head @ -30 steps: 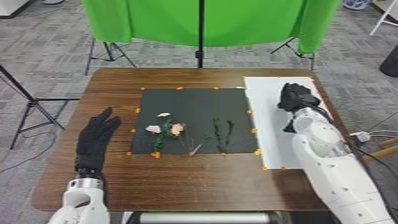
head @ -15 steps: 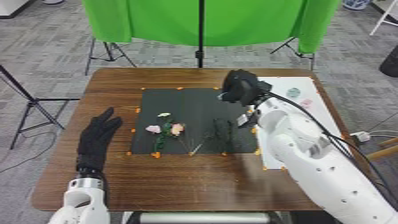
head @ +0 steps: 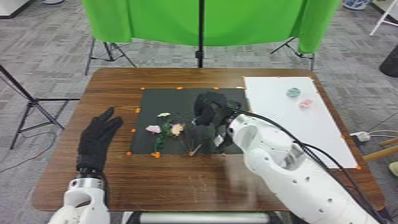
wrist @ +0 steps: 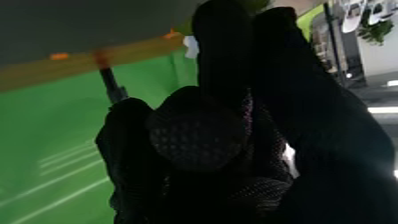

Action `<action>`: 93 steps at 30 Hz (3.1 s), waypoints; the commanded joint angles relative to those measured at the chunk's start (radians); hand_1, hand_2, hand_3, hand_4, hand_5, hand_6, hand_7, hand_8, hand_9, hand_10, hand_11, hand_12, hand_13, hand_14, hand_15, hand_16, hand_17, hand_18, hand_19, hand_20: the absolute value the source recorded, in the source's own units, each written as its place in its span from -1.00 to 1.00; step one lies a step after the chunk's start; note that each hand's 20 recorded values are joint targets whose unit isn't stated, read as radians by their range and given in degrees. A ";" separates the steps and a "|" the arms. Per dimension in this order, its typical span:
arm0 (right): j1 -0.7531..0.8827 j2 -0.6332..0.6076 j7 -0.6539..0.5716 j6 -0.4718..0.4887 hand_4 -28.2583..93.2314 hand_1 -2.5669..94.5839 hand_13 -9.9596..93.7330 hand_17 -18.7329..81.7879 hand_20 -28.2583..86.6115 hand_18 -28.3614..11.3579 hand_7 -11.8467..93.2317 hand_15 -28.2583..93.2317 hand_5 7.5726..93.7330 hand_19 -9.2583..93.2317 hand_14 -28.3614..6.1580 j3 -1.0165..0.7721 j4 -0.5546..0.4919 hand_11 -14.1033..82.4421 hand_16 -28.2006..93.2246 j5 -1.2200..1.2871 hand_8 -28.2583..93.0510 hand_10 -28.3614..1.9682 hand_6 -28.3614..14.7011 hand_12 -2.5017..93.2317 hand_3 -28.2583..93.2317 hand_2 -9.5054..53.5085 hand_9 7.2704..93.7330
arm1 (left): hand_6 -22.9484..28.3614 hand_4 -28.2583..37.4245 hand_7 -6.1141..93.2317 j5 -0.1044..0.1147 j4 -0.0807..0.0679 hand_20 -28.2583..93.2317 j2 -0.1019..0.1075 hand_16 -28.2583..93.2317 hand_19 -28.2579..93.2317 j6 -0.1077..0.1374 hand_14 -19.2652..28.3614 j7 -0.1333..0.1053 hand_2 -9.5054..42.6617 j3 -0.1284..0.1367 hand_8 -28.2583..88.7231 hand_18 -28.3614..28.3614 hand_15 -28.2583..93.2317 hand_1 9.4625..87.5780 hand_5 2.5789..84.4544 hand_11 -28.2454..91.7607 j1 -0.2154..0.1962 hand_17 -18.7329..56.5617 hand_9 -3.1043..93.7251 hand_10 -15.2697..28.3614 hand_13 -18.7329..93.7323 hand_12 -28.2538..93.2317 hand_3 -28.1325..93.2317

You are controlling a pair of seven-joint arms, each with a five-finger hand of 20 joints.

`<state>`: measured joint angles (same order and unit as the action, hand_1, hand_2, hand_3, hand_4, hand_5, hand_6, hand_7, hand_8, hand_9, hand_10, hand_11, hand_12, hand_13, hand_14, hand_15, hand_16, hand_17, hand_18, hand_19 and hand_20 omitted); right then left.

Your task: Arrange flowers

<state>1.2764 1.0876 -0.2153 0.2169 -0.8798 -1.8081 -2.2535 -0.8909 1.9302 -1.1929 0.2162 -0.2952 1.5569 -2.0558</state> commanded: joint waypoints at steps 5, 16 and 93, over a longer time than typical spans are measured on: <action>0.002 0.039 0.012 0.002 -0.73 0.21 0.96 0.66 0.47 -0.09 -0.38 0.43 0.60 1.00 0.59 0.016 0.036 -0.23 0.06 -0.016 -0.37 0.25 0.32 -0.22 0.31 -1.00 0.86 | 0.01 -0.96 -0.69 -0.006 -0.025 -0.22 -0.013 -0.50 -0.47 -0.015 0.43 0.010 -0.56 -0.014 -0.61 0.41 -0.36 -0.73 0.06 -0.24 -0.011 -0.35 0.00 0.32 -0.03 -0.30 0.55; 0.011 0.046 0.038 0.060 -0.75 -0.15 0.93 0.62 0.49 -0.15 -0.40 0.45 0.47 1.00 0.52 -0.012 0.042 -0.11 0.05 -0.025 -0.65 0.16 0.34 -0.41 0.48 -1.00 0.78 | 0.01 -0.96 -0.69 -0.007 -0.024 -0.22 -0.013 -0.50 -0.46 -0.015 0.43 0.014 -0.57 -0.011 -0.61 0.43 -0.36 -0.73 0.05 -0.25 -0.010 -0.37 0.00 0.32 -0.03 -0.30 0.55; 0.003 0.014 -0.060 0.004 -0.73 0.32 1.00 0.69 0.38 -0.02 -0.36 0.37 0.62 1.00 0.65 -0.164 0.105 -0.32 0.05 -0.073 -0.34 0.30 0.27 -0.18 0.30 -1.00 0.92 | 0.01 -0.93 -0.68 -0.019 -0.021 -0.22 -0.023 -0.49 -0.45 -0.034 0.46 0.031 -0.58 -0.007 -0.61 0.44 -0.37 -0.72 0.05 -0.24 -0.014 -0.39 0.00 0.32 -0.05 -0.30 0.56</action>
<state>1.2923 1.0278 -0.3226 0.1794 -1.1305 -1.7647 -2.2905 -0.9014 1.9306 -1.1969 0.1993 -0.2813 1.5623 -2.0582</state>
